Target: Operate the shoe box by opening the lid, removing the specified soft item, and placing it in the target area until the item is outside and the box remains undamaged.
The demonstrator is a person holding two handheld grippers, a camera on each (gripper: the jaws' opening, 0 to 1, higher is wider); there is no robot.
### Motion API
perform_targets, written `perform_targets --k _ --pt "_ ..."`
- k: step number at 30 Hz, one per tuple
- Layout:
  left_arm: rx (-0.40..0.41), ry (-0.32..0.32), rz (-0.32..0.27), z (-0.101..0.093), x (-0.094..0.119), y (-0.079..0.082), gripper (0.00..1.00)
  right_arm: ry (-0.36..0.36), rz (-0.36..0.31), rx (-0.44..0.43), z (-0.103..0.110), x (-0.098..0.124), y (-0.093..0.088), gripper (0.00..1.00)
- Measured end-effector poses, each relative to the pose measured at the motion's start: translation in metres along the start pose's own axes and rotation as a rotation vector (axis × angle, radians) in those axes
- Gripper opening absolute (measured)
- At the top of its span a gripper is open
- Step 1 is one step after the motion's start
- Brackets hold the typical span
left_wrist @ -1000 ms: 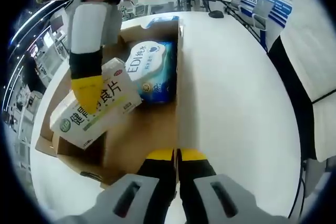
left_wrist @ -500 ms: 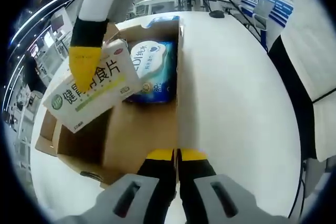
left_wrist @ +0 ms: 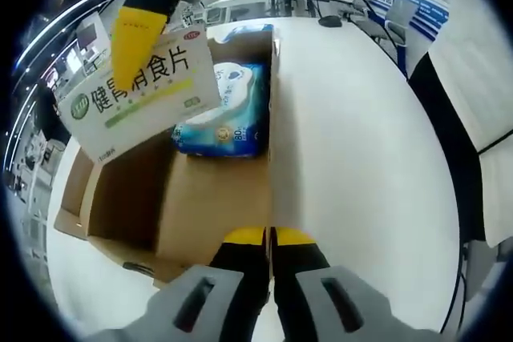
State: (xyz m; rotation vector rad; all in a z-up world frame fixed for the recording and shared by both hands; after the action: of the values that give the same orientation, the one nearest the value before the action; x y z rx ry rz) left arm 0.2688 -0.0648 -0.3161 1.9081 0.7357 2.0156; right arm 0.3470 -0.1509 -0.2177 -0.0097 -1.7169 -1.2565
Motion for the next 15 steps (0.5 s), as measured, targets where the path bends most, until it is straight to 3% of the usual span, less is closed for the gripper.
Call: perform_targets --k 6,15 --pt "-0.001 0.004 -0.001 0.000 -0.001 -0.001 0.00 -0.017 0.013 0.016 -0.008 0.009 -0.002 0.17" --pt "0.007 0.006 0.001 0.000 0.000 0.000 0.00 -0.045 -0.024 0.027 -0.016 0.034 0.003 0.17"
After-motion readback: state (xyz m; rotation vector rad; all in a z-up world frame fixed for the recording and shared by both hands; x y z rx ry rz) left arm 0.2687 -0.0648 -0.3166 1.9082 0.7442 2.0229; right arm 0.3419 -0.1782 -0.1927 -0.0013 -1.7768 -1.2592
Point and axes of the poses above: the point that each gripper's makers call its tool centre point, and the gripper's own axes: x roughly backward along the fingers, z roughly to its left, y roughly out of its top, the point moved 2 cm from there along x, roughly backward along the fingers, and after that the axes turned 9 degrees about x, right-handed, at the moved point
